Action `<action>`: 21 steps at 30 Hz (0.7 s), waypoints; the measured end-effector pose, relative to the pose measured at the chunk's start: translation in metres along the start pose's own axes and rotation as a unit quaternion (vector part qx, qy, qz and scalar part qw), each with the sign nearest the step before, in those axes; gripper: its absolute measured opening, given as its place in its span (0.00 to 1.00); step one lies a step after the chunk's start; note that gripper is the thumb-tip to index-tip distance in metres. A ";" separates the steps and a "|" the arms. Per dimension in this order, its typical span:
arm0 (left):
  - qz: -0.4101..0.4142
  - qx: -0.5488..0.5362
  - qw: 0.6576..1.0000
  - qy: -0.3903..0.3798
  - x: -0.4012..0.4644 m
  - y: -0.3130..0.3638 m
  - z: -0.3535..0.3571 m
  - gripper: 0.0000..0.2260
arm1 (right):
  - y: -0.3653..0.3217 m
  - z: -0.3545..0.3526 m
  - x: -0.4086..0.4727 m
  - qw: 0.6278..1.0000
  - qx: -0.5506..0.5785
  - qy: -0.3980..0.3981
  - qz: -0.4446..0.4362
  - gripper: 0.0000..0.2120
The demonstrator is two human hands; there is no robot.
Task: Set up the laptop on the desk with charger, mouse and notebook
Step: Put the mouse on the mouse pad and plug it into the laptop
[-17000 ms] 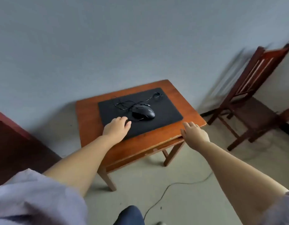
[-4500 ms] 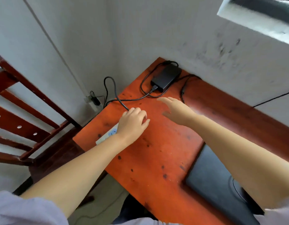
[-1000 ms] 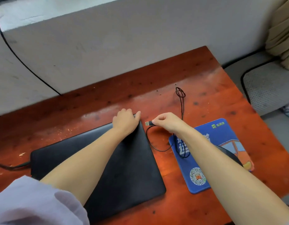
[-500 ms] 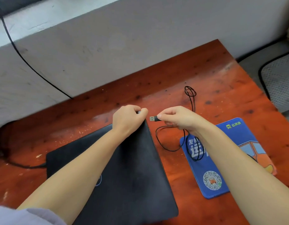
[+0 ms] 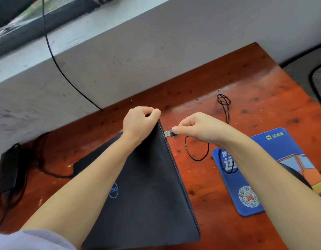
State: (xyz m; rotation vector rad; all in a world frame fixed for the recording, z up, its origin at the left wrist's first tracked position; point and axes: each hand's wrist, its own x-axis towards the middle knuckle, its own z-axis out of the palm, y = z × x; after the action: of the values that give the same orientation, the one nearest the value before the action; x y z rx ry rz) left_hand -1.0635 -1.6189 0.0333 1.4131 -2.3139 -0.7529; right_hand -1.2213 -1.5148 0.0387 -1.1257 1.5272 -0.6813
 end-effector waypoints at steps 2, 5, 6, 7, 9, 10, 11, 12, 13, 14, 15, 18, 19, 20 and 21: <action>-0.008 -0.004 1.000 0.001 0.000 0.001 0.000 0.15 | -0.006 -0.003 0.001 0.999 -0.032 -0.003 -0.004 0.13; -0.012 -0.002 1.000 0.001 0.000 0.001 0.001 0.15 | -0.024 -0.008 0.003 0.994 -0.111 -0.002 -0.005 0.13; -0.012 0.001 1.000 0.000 0.000 0.000 0.001 0.15 | -0.030 -0.009 0.004 0.989 -0.145 0.000 -0.003 0.13; -0.011 0.002 1.000 -0.001 0.000 0.000 0.002 0.15 | -0.035 -0.010 0.007 0.984 -0.178 0.000 -0.003 0.14; -0.010 0.007 1.000 -0.004 0.000 -0.001 0.004 0.15 | -0.042 -0.009 0.011 0.974 -0.227 0.002 -0.002 0.15; -0.010 0.009 1.000 -0.005 0.001 -0.001 0.004 0.15 | -0.044 -0.008 0.012 0.971 -0.239 0.003 0.000 0.16; -0.009 0.010 1.000 -0.006 0.002 -0.001 0.005 0.15 | -0.044 -0.007 0.013 0.970 -0.243 0.004 0.001 0.16; -0.009 0.011 1.000 -0.006 0.002 -0.002 0.006 0.15 | -0.043 -0.007 0.013 0.970 -0.241 0.005 -0.001 0.15; -0.009 0.012 1.000 -0.005 0.003 -0.002 0.006 0.15 | -0.041 -0.007 0.013 0.972 -0.234 0.004 -0.006 0.14; -0.008 0.011 1.000 -0.004 0.003 -0.003 0.005 0.15 | -0.037 -0.008 0.012 0.975 -0.223 0.001 -0.013 0.13; -0.007 0.009 1.000 -0.001 0.003 -0.003 0.004 0.15 | -0.033 -0.008 0.010 0.978 -0.208 -0.001 -0.024 0.11; -0.001 0.000 1.000 0.003 0.002 -0.004 0.001 0.15 | -0.021 -0.007 0.003 0.982 -0.171 -0.007 -0.080 0.07; 0.001 -0.001 1.000 0.006 0.002 -0.004 -0.001 0.16 | -0.018 -0.004 0.002 0.981 -0.168 -0.007 -0.098 0.07; 0.001 -0.001 1.000 0.009 0.002 -0.004 -0.002 0.16 | -0.015 -0.001 0.002 0.979 -0.170 -0.002 -0.117 0.07; 0.001 -0.002 1.000 0.010 0.002 -0.003 -0.003 0.16 | -0.013 0.001 0.002 0.974 -0.179 0.012 -0.137 0.07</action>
State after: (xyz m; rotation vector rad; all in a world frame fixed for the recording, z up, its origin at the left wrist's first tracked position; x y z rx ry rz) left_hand -1.0607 -1.6230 0.0335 1.4110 -2.2968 -0.7399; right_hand -1.2167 -1.5215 0.0490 -1.6278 1.5686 -0.6162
